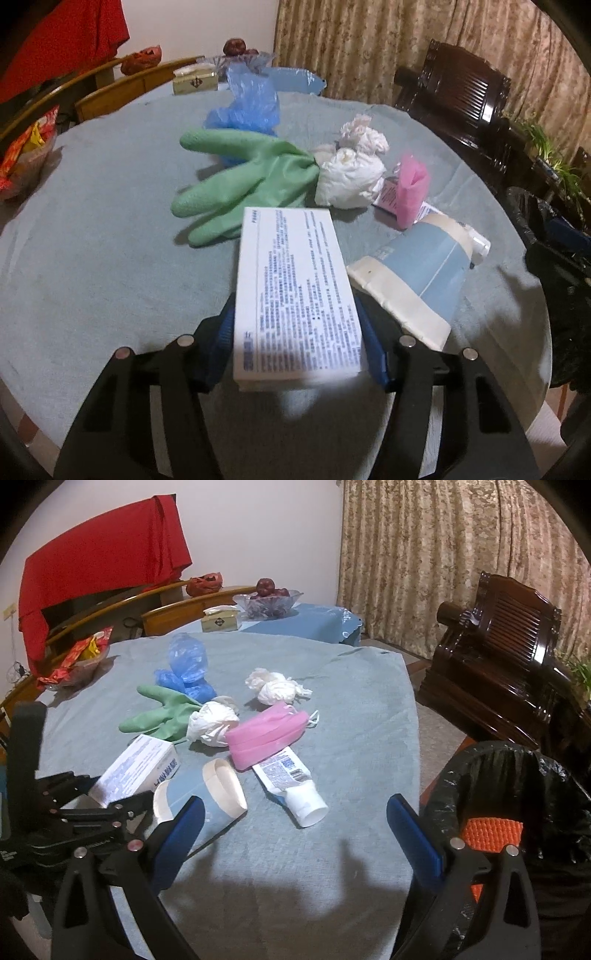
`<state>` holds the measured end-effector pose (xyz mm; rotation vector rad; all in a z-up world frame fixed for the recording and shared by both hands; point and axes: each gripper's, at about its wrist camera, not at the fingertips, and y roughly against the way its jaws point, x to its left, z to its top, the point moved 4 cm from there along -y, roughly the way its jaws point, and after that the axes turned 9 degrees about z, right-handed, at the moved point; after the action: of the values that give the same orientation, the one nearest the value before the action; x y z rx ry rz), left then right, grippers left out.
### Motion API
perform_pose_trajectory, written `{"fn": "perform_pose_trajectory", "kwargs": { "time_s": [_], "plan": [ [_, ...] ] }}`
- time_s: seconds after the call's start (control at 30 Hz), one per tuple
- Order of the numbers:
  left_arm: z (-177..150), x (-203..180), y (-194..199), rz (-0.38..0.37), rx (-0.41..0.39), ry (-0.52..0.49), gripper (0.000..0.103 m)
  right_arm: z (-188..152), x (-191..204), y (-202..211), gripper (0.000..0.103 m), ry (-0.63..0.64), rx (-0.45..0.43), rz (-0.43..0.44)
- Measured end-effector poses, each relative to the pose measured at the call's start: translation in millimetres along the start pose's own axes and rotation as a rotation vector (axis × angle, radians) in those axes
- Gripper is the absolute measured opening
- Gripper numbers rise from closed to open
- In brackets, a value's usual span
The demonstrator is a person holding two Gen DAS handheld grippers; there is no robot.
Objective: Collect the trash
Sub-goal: 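Grasp the blue-and-white paper cup with the right tool while the left holds the box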
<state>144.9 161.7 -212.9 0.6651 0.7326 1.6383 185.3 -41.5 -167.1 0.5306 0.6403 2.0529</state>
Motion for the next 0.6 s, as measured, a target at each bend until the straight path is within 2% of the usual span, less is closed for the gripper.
{"fn": "perform_pose_trajectory", "kwargs": {
  "time_s": [0.13,0.4,0.6],
  "plan": [
    [-0.5,8.8,11.7,0.011,-0.024,-0.008,0.057,-1.6,11.6,-4.3,0.097,0.015,0.000,0.033],
    [-3.3,38.5,17.4,0.042,-0.022,0.020,0.056,-7.8,49.8,-27.8,0.097,0.095,0.033,0.103],
    [-6.0,53.3,14.3,0.055,-0.017,0.044,0.056,-13.4,62.1,-49.3,0.097,0.137,0.072,0.104]
  ]
}}
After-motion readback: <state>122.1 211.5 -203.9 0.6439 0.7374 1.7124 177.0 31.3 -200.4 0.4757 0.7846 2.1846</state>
